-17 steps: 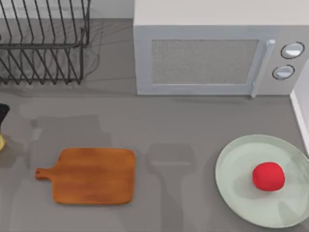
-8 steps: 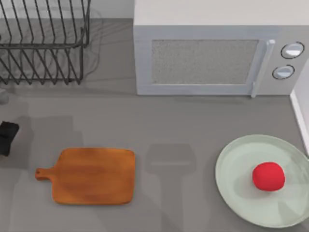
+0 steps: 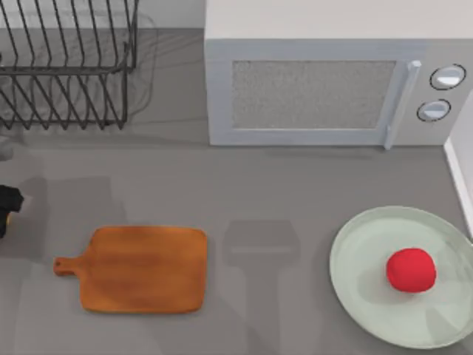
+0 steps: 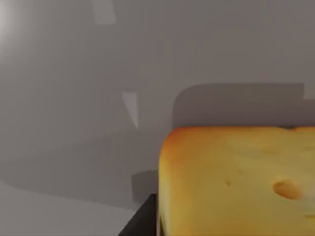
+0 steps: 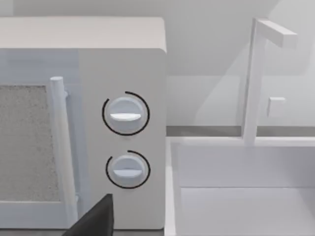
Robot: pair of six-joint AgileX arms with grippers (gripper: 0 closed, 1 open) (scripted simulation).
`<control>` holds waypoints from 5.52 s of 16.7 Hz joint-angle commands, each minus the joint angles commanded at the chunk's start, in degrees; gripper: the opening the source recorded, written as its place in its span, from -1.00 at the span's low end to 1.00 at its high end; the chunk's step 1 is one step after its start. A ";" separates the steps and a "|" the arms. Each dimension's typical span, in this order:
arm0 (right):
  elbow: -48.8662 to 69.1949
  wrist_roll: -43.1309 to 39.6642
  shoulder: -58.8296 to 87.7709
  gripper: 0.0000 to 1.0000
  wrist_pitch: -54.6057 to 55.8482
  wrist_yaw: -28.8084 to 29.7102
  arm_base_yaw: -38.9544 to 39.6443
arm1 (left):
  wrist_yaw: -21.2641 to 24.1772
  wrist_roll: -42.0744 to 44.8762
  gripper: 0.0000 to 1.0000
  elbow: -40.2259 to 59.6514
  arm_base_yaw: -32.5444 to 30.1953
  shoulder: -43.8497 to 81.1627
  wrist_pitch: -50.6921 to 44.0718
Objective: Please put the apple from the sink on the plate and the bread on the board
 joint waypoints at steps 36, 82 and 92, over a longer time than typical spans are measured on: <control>0.00 0.00 0.00 1.00 0.00 0.00 0.00 | 0.04 -5.94 -1.00 14.25 -1.77 -6.69 -21.51; 0.00 0.00 0.00 1.00 0.00 0.00 0.00 | 1.14 -140.25 -1.00 -7.78 -37.10 -10.72 -2.30; 0.00 0.00 0.00 1.00 0.00 0.00 0.00 | 1.14 -140.25 0.51 -7.78 -37.10 -10.72 -2.30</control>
